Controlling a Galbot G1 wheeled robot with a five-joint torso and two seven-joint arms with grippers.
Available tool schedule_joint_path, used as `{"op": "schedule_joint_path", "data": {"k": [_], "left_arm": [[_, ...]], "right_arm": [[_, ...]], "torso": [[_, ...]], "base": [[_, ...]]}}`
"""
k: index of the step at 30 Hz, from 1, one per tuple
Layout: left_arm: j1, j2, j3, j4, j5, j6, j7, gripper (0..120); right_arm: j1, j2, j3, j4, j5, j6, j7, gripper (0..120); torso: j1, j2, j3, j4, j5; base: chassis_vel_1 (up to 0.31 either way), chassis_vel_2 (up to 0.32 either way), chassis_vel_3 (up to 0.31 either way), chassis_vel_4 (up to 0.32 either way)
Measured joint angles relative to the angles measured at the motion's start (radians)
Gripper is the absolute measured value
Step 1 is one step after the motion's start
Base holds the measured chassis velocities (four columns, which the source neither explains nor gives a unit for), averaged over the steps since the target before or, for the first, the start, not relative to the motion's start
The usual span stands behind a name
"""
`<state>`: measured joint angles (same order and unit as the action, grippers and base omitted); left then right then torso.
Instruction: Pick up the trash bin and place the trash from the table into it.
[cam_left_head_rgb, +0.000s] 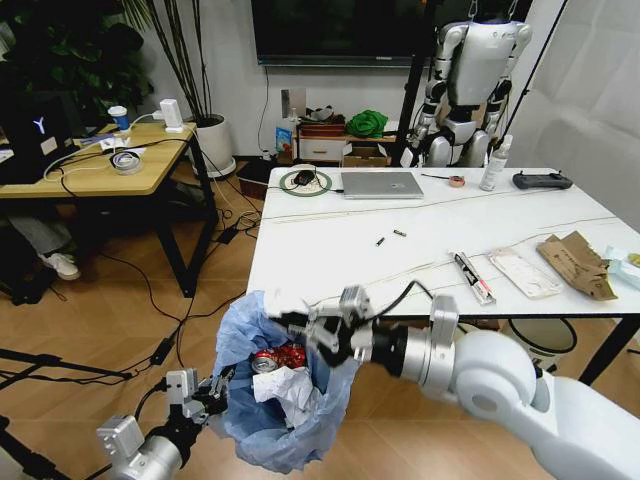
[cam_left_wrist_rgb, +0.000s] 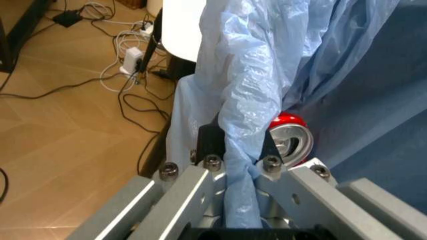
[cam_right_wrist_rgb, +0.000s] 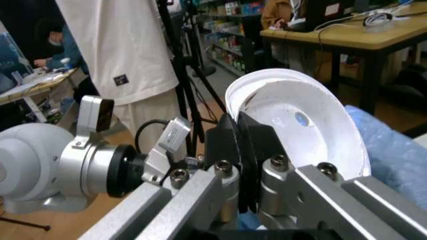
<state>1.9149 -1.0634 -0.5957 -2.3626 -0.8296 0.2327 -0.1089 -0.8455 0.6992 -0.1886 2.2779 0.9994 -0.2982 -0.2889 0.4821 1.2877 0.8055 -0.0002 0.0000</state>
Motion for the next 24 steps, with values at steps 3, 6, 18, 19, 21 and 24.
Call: {"op": "schedule_joint_path", "data": {"k": [3,6,18,19,21,24], "left_arm": [[0.0,-0.004,0.0,0.0,0.002,0.0,0.0,0],[0.0,-0.01,0.001,-0.003,0.004,0.0,0.0,0],[0.001,-0.012,-0.002,-0.004,0.006,0.001,-0.002,0],[0.0,-0.012,-0.002,-0.004,0.006,0.001,-0.002,0],[-0.001,-0.012,-0.002,-0.004,0.007,0.001,-0.003,0],[0.0,-0.011,-0.002,-0.004,0.007,0.002,-0.003,0]], "right_arm": [[0.0,0.0,-0.015,0.001,-0.009,0.002,-0.002,0],[0.0,0.001,-0.028,-0.001,-0.029,0.008,-0.006,0],[-0.022,-0.014,-0.007,-0.026,-0.074,0.023,-0.008,30],[-0.024,-0.014,-0.007,-0.025,-0.075,0.023,-0.008,34],[-0.029,-0.011,-0.004,-0.022,-0.077,0.024,-0.006,43],[-0.035,-0.007,0.002,-0.019,-0.077,0.024,-0.002,50]], "torso": [[0.0,0.0,0.0,0.0,0.0],[0.0,0.0,0.0,0.0001,0.0],[0.0,0.0,0.0,0.0,0.0],[0.0,0.0,0.0,0.0,0.0001],[0.0,0.0,0.0,0.0,0.0001],[0.0,0.0,0.0,0.0001,0.0001]], "base": [[0.0,0.0,0.0,0.0],[0.0,0.0,0.0,0.0],[0.0,0.0,0.0,0.0],[0.0,0.0,0.0,0.0],[0.0,0.0,0.0,0.0],[0.0,0.0,0.0,0.0]]}}
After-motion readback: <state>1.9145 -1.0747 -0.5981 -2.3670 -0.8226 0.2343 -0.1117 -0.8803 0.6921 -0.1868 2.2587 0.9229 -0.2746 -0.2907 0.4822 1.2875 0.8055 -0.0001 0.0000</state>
